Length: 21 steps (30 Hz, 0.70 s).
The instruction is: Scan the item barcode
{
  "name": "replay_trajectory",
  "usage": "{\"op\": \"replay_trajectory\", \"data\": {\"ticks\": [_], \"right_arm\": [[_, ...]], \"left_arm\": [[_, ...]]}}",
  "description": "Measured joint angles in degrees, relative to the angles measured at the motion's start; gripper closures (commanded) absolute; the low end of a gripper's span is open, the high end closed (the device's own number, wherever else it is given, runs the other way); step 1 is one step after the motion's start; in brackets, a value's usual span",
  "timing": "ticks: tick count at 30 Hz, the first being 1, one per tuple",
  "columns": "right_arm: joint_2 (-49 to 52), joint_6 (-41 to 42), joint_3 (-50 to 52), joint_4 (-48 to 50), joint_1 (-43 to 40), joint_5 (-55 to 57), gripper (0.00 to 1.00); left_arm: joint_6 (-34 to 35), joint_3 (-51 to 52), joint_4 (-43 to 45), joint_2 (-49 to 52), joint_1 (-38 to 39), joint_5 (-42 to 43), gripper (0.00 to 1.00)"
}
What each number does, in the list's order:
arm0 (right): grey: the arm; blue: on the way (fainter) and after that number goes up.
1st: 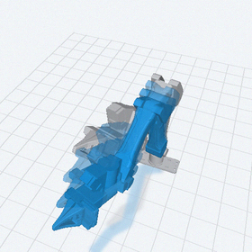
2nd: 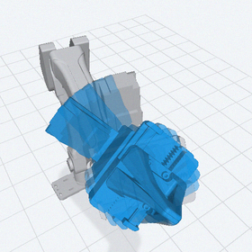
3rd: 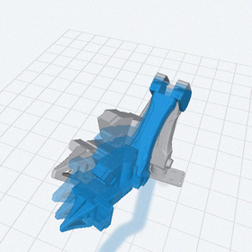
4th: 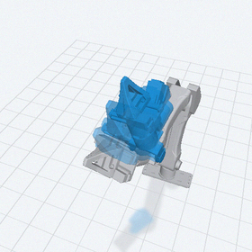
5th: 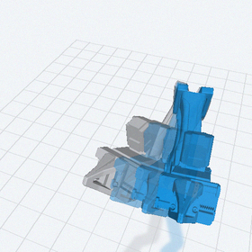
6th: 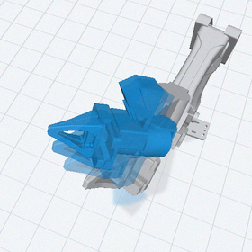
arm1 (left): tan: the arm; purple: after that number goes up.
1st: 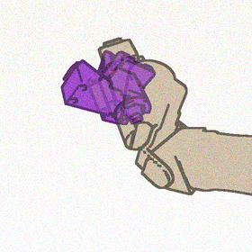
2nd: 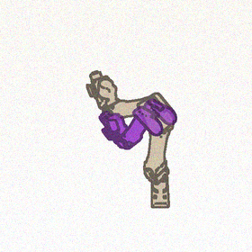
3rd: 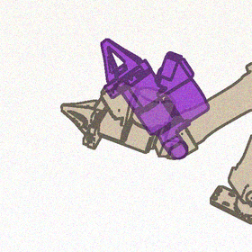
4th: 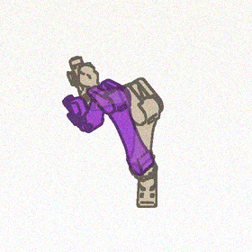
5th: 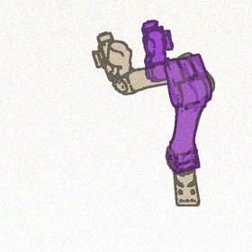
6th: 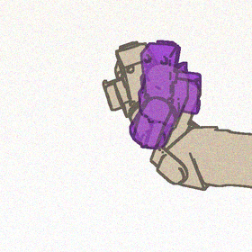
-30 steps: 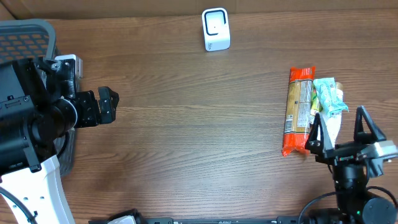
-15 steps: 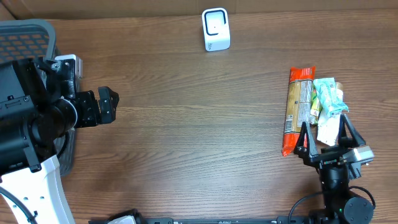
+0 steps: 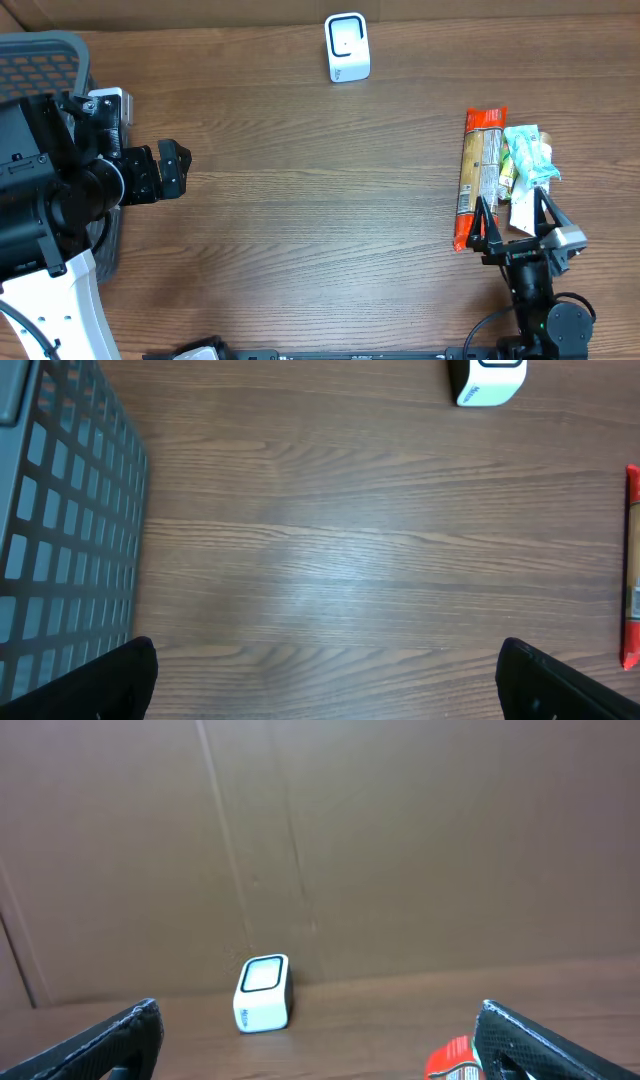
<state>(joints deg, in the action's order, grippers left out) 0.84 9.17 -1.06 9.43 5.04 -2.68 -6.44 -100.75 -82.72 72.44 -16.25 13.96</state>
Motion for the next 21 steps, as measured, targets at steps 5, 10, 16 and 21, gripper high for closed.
{"op": "replay_trajectory", "data": {"ticks": [5,10,16,21], "right_arm": [[0.0,0.0,0.0,-0.1,0.0,0.0,0.0],[0.0,0.0,0.0,-3.6,0.0,0.0,0.0],[0.0,0.0,0.0,-14.1,0.0,0.0,0.0],[0.1,0.0,0.0,-14.3,0.0,0.1,0.0]], "left_arm": [[0.0,0.0,0.0,0.0,0.0,0.0,0.0],[0.0,0.0,0.0,0.0,0.0,0.0,0.01],[0.0,0.0,0.0,0.0,0.0,0.0,0.0],[0.0,0.0,0.0,0.0,0.0,0.0,0.0]]}}
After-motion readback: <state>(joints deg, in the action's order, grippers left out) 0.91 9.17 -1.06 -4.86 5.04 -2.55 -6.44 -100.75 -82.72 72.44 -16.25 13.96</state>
